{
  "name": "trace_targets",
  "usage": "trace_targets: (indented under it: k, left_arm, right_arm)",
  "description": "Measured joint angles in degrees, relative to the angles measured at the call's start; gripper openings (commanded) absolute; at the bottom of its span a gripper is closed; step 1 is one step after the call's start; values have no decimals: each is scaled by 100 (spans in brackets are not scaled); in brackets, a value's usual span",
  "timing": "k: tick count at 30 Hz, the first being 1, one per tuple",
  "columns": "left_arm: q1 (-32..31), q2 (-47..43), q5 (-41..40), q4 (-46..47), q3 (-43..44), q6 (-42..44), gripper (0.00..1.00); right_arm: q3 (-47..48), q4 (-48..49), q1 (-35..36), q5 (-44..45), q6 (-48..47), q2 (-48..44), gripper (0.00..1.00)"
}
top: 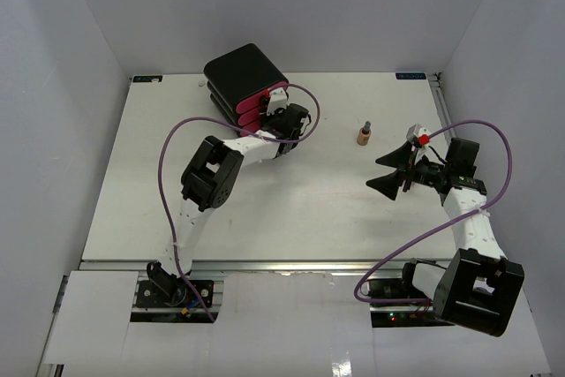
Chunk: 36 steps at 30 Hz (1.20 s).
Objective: Organize the makeup
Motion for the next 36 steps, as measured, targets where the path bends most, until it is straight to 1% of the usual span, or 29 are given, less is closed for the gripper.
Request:
trace_targets:
  k: [8,15,23,27,29,32,35,36]
  left_arm:
    - [7,-126,91,138,-246,-269,32]
    - [-143,-690,294,275,-1132,-707,32]
    - [-552,-1191,356,21,-1885,-1261,32]
    - [-706,-1438,409,-124,-2200,-1565,36]
    - [-763,-1532,443,-217,-2288,-1672,40]
    - [-822,-1618,513,-382,-2328,-1784,60]
    - [-827,-1650,594,-656,-2327,-1877,83]
    - [-826,-1652,619,-750,-2327,-1903,87]
  right_arm:
    - [0,0,-6,-1,0,0,91]
    - [0,0,-9,-16,2,0,91]
    - [0,0,-45,-26,2,-53,91]
    - [0,0,-49,-41,2,-98,91]
    - [0,0,-50,-43,2,-112,91]
    - [0,0,-50,-44,2,-126,91]
    - [0,0,-58,-43,2,-129,92]
    - [0,0,-63,-43,2,-129,92]
